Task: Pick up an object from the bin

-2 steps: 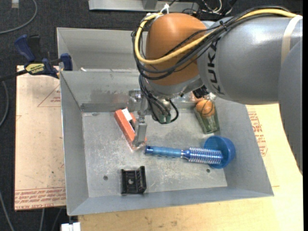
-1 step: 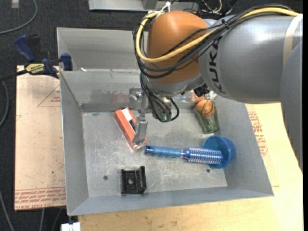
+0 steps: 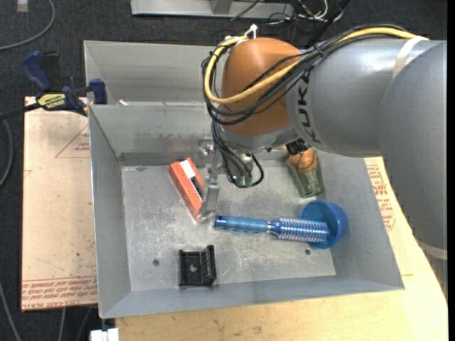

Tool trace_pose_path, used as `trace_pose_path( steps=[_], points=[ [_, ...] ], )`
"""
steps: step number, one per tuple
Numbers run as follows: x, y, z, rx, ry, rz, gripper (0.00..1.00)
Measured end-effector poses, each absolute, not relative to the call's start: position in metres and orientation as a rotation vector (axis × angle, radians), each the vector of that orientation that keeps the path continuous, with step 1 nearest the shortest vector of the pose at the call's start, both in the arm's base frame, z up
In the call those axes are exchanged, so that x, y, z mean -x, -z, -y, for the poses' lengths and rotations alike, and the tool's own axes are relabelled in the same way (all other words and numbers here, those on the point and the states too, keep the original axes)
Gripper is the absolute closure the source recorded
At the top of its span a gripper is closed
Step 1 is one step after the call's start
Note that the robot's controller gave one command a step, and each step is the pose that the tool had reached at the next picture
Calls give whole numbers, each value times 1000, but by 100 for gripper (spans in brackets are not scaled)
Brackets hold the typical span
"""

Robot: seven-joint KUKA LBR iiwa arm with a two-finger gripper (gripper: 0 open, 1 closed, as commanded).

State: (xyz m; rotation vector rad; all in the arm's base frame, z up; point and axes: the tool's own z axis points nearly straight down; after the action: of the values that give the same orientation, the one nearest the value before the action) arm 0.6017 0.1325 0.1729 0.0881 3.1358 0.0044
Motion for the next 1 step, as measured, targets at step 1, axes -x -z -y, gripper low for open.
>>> trace_pose_path(
  steps=[1],
  points=[
    [-597,-139,-119,-433,0,-3118,0]
  ],
)
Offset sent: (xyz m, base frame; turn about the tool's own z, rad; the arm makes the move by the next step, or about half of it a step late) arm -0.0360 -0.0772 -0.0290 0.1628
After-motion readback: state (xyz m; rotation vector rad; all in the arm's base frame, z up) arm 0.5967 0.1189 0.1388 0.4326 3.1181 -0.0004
